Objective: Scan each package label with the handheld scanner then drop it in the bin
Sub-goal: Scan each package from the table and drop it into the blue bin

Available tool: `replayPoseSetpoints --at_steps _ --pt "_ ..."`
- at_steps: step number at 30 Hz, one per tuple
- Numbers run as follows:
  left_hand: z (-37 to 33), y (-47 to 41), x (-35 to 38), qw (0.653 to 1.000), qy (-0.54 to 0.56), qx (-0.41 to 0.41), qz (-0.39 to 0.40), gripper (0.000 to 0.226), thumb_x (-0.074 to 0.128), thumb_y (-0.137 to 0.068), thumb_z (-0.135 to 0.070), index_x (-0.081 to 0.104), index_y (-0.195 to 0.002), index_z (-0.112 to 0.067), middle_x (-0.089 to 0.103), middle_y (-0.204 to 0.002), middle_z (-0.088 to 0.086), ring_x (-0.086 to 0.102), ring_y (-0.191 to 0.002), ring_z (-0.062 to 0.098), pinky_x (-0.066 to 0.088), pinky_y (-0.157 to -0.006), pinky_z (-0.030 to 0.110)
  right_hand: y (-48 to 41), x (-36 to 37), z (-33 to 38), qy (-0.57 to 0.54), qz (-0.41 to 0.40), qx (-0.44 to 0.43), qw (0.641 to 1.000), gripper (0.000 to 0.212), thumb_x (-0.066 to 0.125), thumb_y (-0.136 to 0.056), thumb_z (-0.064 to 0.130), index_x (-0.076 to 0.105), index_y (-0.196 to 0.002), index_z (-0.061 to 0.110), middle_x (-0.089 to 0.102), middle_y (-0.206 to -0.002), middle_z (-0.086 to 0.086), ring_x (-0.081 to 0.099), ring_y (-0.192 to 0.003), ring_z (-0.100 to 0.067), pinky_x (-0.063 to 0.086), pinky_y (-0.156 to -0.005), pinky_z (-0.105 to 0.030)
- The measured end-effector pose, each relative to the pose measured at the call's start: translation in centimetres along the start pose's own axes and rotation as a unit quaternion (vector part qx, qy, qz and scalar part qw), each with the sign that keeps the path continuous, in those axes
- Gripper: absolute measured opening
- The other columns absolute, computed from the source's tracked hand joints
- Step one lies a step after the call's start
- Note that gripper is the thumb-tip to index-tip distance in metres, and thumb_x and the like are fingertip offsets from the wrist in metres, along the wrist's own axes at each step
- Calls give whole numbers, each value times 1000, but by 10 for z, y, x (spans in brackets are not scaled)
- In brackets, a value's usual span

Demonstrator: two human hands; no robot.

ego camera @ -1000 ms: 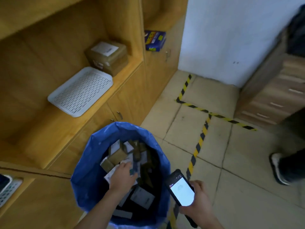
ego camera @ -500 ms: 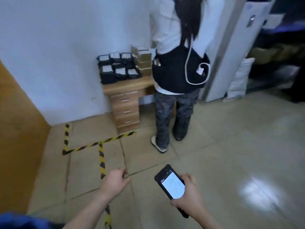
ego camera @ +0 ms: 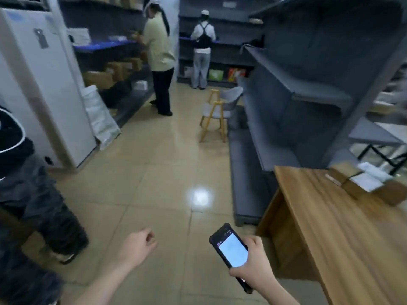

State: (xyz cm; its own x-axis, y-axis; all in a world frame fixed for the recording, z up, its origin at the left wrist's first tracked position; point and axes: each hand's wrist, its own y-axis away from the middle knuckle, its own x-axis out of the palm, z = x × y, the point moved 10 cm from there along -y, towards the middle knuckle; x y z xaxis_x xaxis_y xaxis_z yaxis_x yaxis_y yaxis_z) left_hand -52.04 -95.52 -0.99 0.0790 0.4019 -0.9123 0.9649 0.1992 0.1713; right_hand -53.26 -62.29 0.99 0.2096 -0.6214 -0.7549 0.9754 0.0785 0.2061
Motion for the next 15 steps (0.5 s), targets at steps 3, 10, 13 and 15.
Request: replayPoseSetpoints --at_steps 3,10,13,15 --pt "-67 -56 17 995 12 88 44 10 59 -92 -33 53 -92 -25 70 -104 -3 64 -98 16 44 -79 25 0 -50 -43 -26 -81 93 992 87 84 -43 45 38 -114 30 32 -116 13 41 -96 -3 38 -67 -8" --pt "-209 -107 69 962 7 242 129 13 65 -88 -28 53 -88 -23 63 -97 2 60 -92 17 43 -84 26 51 -115 -125 -51 -196 232 951 91 75 -42 38 46 -125 15 33 -116 5 47 -95 -10 42 -71 -19" --pt "-269 -115 85 944 6 300 137 13 64 -88 -30 53 -89 -24 63 -97 -1 59 -91 14 43 -79 24 70 -135 -154 -66 -230 270 933 93 73 -43 37 46 -128 13 33 -118 7 48 -97 -10 43 -76 -22" --pt "-308 -117 94 933 -4 332 141 11 62 -89 -34 52 -91 -28 61 -98 -6 56 -88 9 39 -71 19 78 -148 -172 -70 -244 292 922 95 74 -44 36 45 -131 13 31 -119 8 48 -99 -10 43 -74 -20"
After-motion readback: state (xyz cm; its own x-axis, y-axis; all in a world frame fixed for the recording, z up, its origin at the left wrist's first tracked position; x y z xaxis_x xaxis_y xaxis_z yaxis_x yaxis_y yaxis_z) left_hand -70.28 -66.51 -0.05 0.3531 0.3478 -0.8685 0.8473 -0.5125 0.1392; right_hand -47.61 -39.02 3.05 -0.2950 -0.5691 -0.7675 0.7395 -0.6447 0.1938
